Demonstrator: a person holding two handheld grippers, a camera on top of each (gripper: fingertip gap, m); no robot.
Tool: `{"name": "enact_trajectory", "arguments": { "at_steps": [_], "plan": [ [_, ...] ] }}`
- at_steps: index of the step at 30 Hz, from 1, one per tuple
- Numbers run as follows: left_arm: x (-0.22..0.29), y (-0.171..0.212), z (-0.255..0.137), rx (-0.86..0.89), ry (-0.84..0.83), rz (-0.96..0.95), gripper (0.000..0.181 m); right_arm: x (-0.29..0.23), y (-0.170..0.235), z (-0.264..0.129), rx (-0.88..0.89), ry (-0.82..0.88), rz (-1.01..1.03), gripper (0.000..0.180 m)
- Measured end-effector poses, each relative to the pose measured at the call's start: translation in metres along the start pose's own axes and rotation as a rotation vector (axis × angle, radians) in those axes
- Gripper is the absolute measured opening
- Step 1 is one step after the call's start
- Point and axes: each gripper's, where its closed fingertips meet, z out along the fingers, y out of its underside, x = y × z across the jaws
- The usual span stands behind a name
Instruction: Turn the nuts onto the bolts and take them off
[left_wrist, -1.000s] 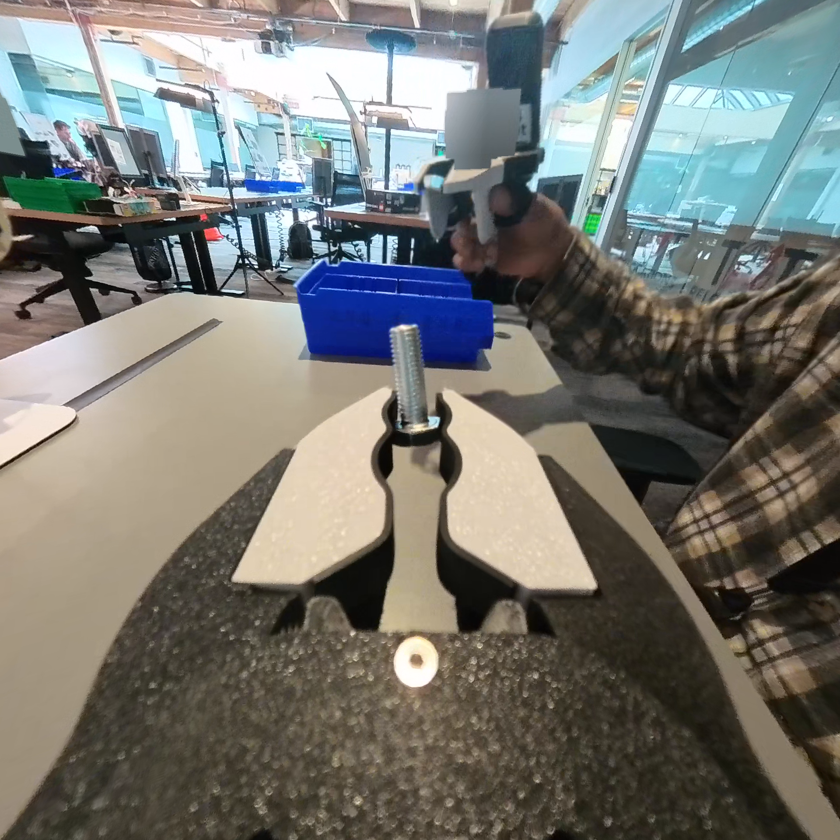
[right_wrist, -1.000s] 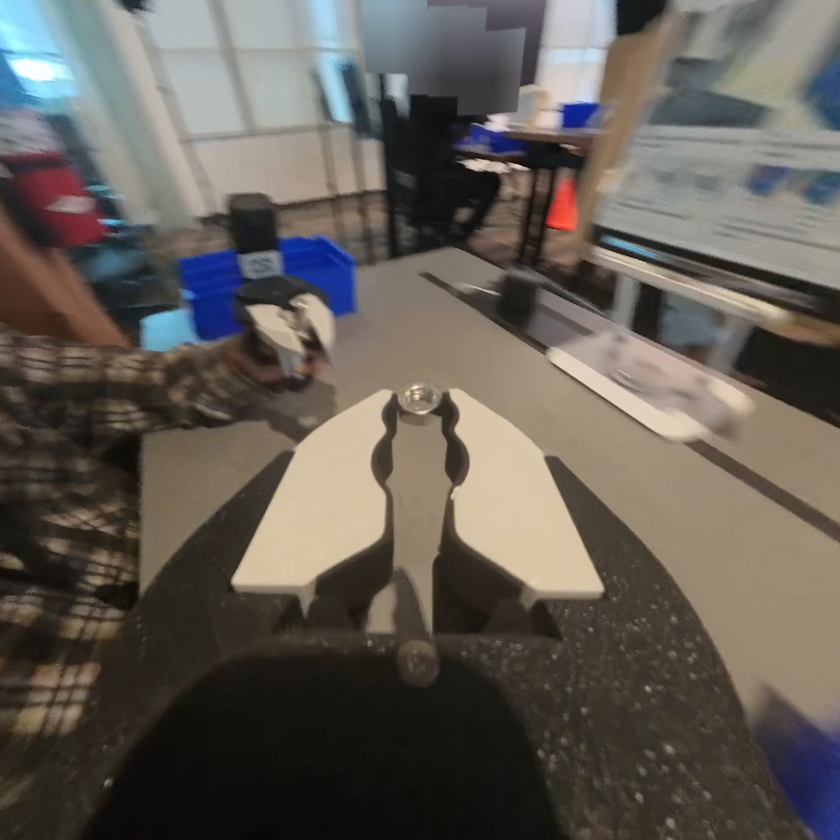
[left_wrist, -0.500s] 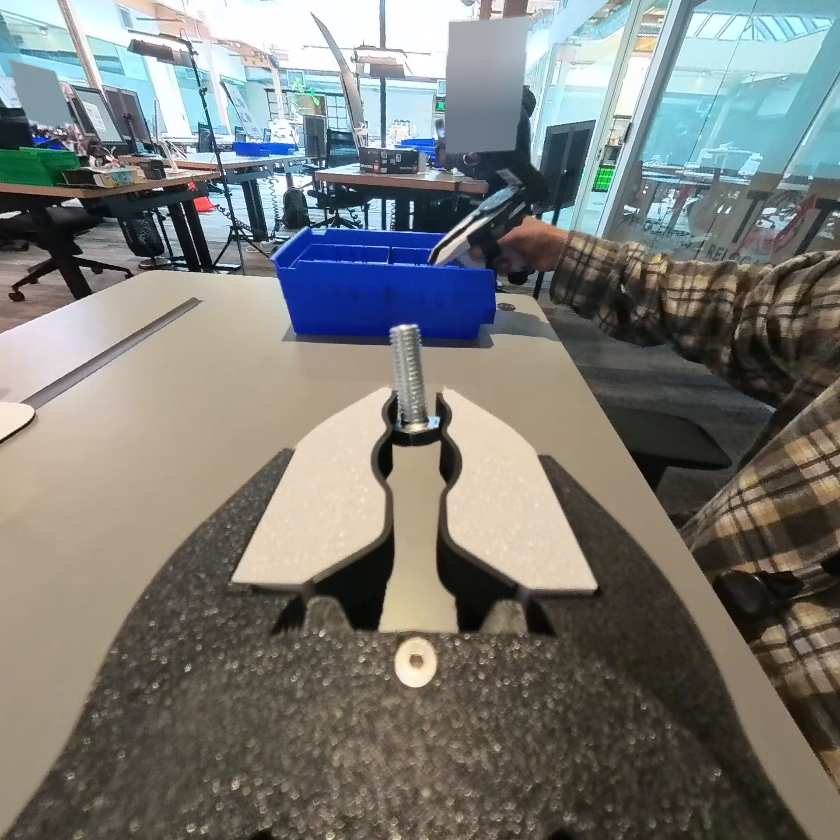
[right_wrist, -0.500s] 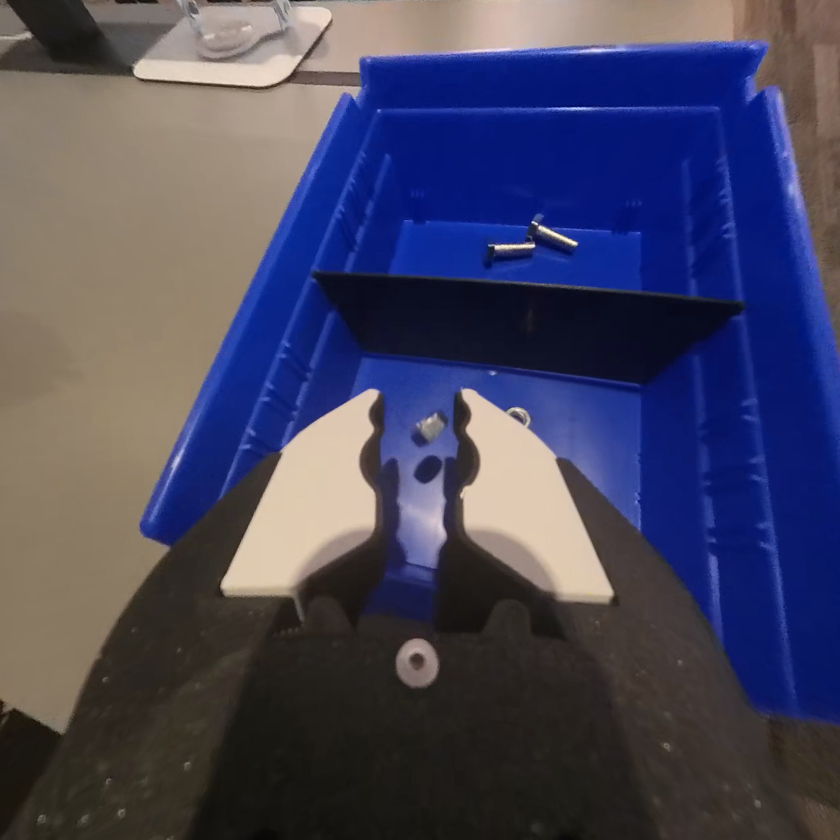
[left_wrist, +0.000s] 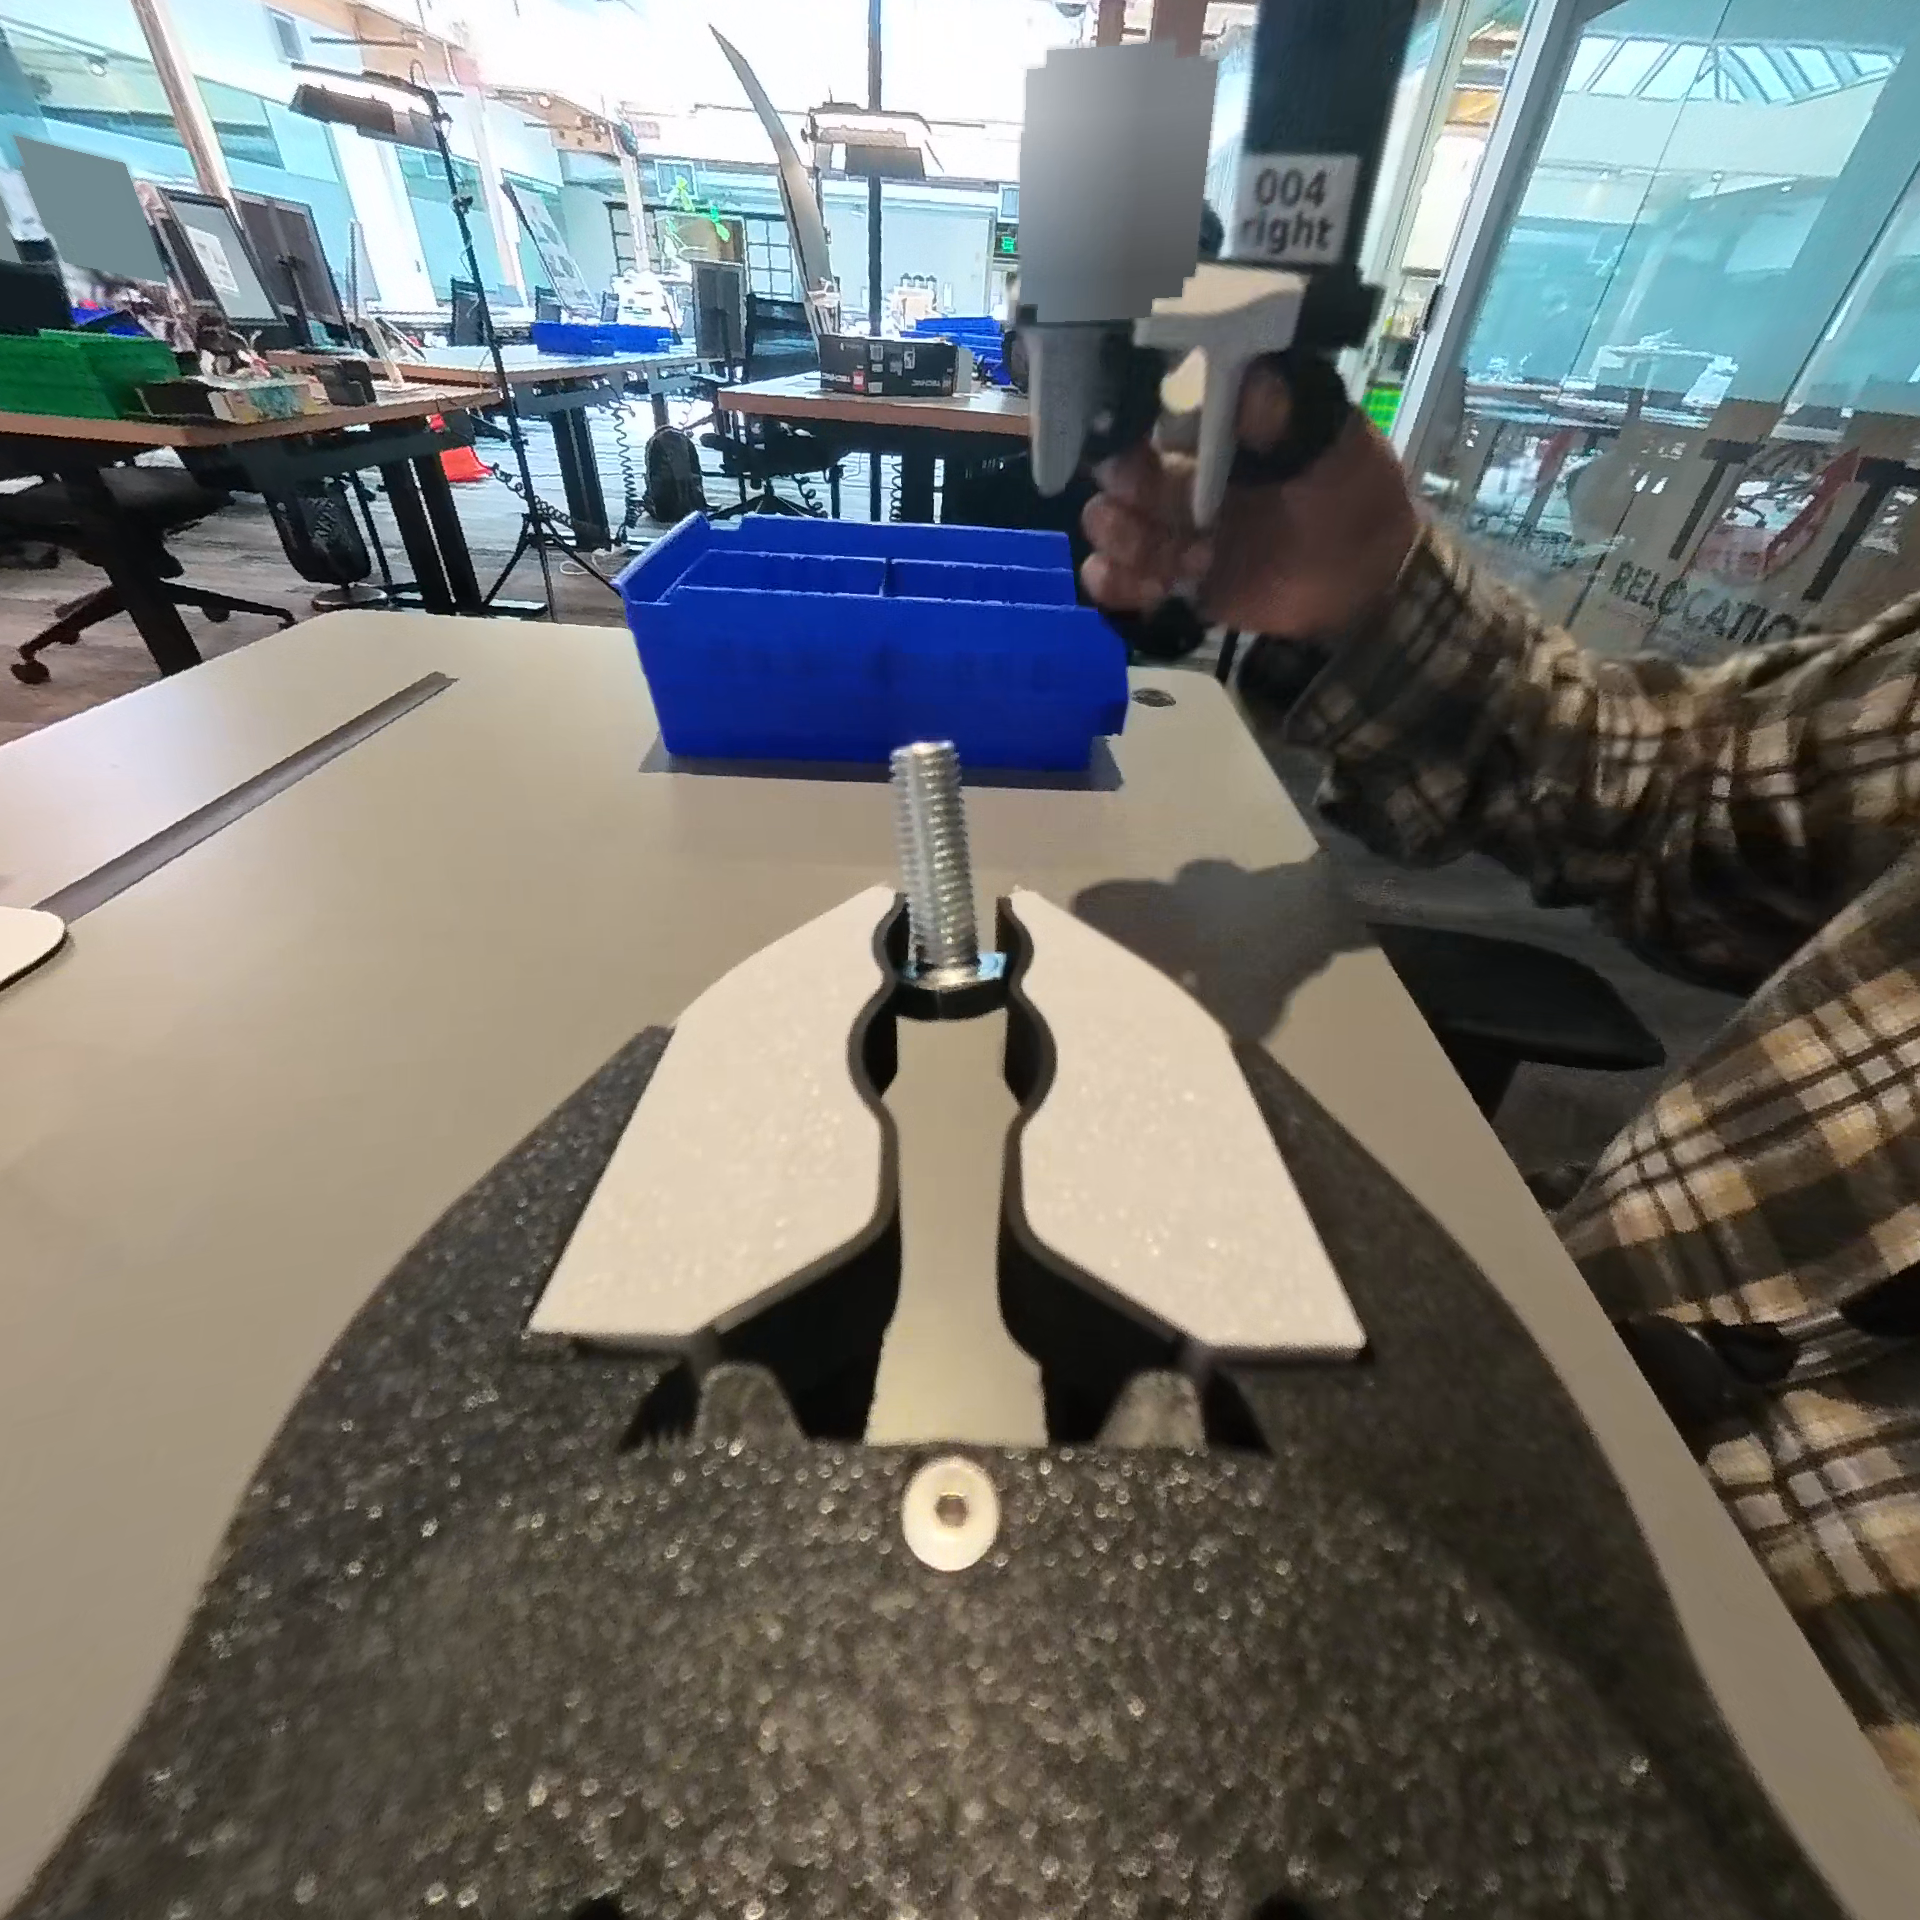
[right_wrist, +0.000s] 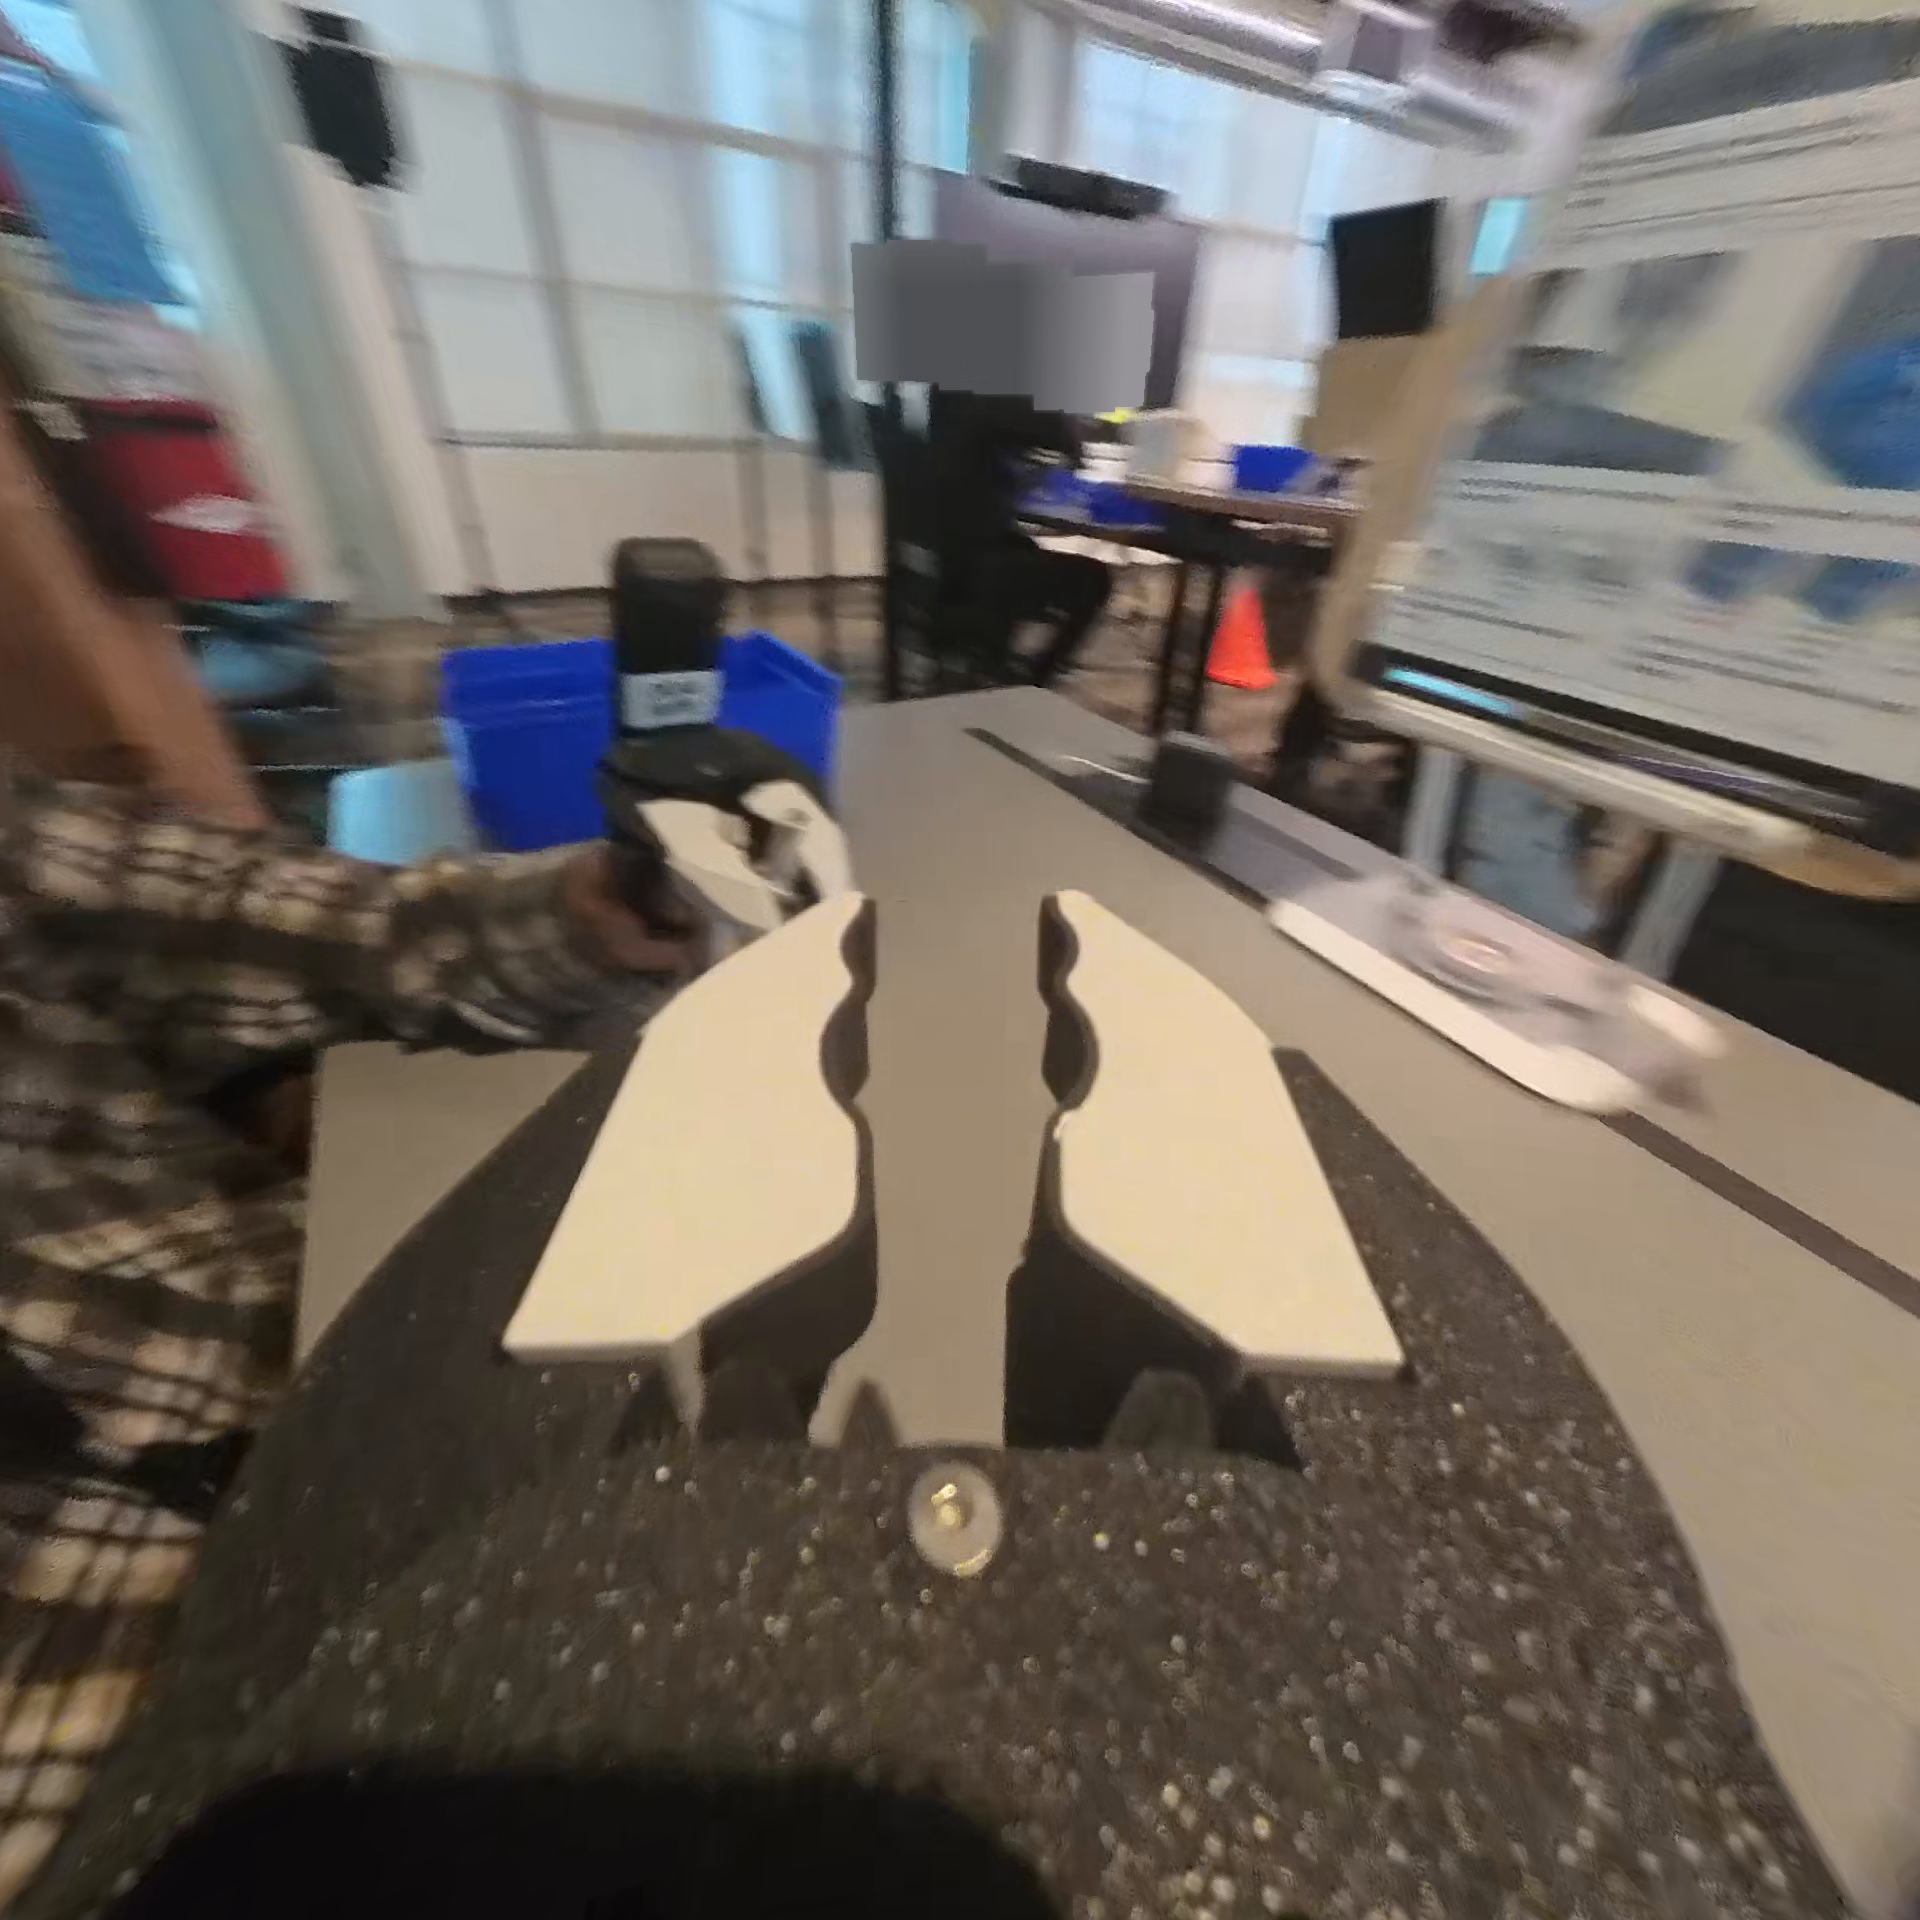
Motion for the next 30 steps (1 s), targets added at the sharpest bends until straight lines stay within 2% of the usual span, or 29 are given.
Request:
{"name": "enact_trajectory", "arguments": {
  "at_steps": [4,8,13,16,19,20,21,23,25,27,30],
  "plan": [
    [0.005,-0.001,0.000,0.000,0.013,0.008,0.015,-0.043,0.020,0.079,0.017,-0.240,0.053,0.026],
    [0.008,-0.003,-0.001,0.002,0.021,0.015,0.015,-0.060,0.031,0.120,0.002,-0.352,0.121,0.024],
    [0.011,-0.008,-0.004,0.014,0.026,0.024,0.015,-0.069,0.038,0.138,-0.017,-0.408,0.148,0.023],
    [0.013,-0.008,-0.003,0.010,0.031,0.032,0.015,-0.076,0.038,0.141,-0.016,-0.438,0.145,0.009],
    [0.018,-0.008,-0.002,0.007,0.069,0.033,0.016,-0.080,0.038,0.138,-0.041,-0.439,0.122,0.009],
    [0.021,-0.007,-0.001,0.005,0.092,0.019,0.022,-0.080,0.036,0.136,-0.046,-0.432,0.112,0.009],
    [0.021,-0.007,0.001,0.003,0.100,0.001,0.036,-0.078,0.033,0.132,-0.042,-0.421,0.104,0.009],
    [0.019,-0.003,0.006,-0.010,0.095,-0.033,0.062,-0.063,0.021,0.117,-0.028,-0.379,0.106,0.009],
    [0.019,0.002,0.010,-0.027,0.099,-0.057,0.072,-0.024,0.010,0.091,-0.058,-0.253,0.069,0.009],
    [0.019,0.006,0.013,-0.046,0.095,-0.060,0.076,0.044,0.007,0.051,-0.150,-0.007,-0.009,0.009],
    [0.021,0.010,0.015,-0.068,0.098,-0.051,0.073,0.160,0.017,-0.037,-0.347,0.407,-0.061,0.009]
  ]
}}
